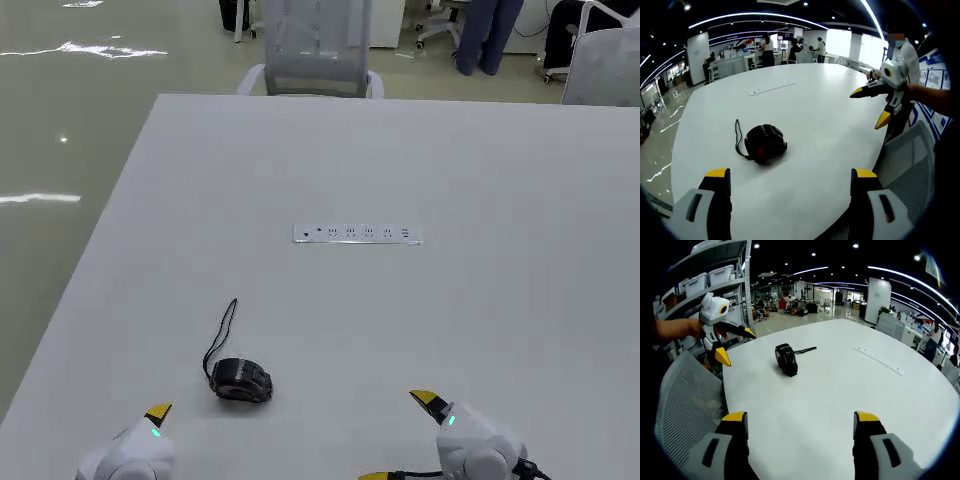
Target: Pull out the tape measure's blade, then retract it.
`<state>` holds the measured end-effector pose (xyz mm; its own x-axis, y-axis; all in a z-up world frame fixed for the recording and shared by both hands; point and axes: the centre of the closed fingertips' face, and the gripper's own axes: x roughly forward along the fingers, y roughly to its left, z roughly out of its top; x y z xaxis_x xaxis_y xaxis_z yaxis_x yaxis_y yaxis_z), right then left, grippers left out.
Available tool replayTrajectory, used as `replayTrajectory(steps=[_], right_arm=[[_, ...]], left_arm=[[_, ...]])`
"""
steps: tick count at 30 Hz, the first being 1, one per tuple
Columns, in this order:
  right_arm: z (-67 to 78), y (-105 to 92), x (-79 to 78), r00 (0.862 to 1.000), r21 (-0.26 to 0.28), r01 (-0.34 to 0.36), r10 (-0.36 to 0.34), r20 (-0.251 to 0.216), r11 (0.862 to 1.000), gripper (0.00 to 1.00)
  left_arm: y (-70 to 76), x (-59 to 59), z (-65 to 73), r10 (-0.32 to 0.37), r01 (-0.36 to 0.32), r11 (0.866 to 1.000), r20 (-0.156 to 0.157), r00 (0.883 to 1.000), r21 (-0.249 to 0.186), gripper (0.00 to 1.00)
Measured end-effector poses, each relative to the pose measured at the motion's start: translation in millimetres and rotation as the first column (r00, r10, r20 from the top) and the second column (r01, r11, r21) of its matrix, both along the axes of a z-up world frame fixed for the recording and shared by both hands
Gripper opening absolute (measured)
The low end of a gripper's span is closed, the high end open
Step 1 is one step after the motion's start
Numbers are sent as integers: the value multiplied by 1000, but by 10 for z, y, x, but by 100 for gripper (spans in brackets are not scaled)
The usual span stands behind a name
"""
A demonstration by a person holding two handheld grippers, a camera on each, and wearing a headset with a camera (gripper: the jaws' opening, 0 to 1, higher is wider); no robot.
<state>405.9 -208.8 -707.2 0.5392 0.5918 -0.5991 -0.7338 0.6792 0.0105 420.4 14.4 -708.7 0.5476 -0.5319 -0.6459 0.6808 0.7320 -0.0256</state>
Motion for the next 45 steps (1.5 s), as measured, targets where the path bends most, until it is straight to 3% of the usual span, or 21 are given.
replayTrajectory(steps=[18,23,45], right_arm=[[73,-154,-53,999,58,46,-45,-10,997,96],[80,-167,-56,999,64,46,-46,-8,997,97],[70,-281,-35,997,70,73,-72,-26,995,96]], left_arm=[[17,-35,34,-26,26,1000,11,1000,-6,99],[31,-47,3,-31,31,1000,-6,999,-3,99],[77,19,2,-17,17,1000,0,1000,-5,99]])
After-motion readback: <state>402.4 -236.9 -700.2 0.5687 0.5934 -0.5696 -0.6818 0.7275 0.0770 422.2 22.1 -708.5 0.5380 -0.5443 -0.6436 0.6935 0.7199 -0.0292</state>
